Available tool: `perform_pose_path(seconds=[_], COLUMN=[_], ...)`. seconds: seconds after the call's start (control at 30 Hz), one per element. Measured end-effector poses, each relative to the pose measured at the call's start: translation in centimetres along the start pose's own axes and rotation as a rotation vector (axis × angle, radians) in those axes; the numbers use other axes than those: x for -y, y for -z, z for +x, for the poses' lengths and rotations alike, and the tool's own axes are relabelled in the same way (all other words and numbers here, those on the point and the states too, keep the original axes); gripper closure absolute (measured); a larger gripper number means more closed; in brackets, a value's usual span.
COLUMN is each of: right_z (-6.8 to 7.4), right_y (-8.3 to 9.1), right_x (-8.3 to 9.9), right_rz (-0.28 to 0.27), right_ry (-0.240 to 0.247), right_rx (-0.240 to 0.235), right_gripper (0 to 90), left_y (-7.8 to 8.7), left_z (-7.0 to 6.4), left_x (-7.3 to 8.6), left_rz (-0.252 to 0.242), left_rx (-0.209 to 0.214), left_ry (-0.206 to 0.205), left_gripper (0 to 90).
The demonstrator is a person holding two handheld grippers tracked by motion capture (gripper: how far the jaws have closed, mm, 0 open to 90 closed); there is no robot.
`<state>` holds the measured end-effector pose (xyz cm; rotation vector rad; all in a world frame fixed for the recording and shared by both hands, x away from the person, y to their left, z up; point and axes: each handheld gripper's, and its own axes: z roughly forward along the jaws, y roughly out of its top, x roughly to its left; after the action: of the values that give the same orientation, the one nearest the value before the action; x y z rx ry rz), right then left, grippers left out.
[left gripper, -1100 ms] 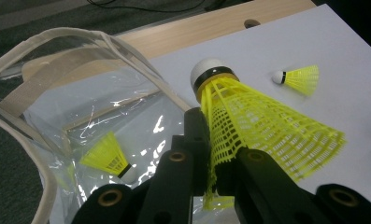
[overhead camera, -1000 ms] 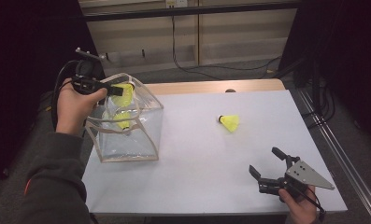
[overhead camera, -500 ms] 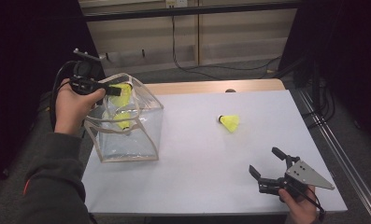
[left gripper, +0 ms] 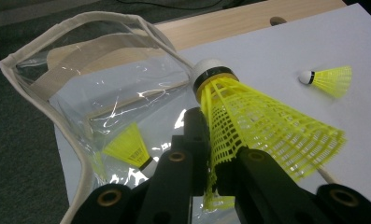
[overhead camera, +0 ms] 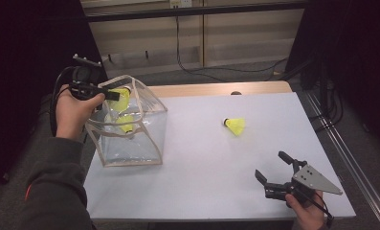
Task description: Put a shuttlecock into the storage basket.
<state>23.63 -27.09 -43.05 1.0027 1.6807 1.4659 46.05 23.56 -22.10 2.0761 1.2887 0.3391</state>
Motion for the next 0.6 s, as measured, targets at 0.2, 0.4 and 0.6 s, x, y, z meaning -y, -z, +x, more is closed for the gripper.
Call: perform_pose_path(seconds=[0.2,0.4,0.6], right_z=[0.0,-0.1,0.0], right_y=[0.0,0.0,0.0], right_x=[0.0,0.0,0.0], right_rz=[-0.002,0.000,0.001], right_ry=[-0.004,-0.004,0.000], right_rx=[-0.002,0.000,-0.001], right_gripper=[2.6,2.6,2.6], left_y=[-0.5,-0.8,-1.0], left_z=[0.3,0.7,1.0], left_x=[0.2,0.4,0.6], left_rz=[0.006,0.009,0.001], left_rx=[-0.008,-0.016,-0.031], left_ry=[0.010,0.018,0.033], left_gripper=[86.8,86.8,86.8])
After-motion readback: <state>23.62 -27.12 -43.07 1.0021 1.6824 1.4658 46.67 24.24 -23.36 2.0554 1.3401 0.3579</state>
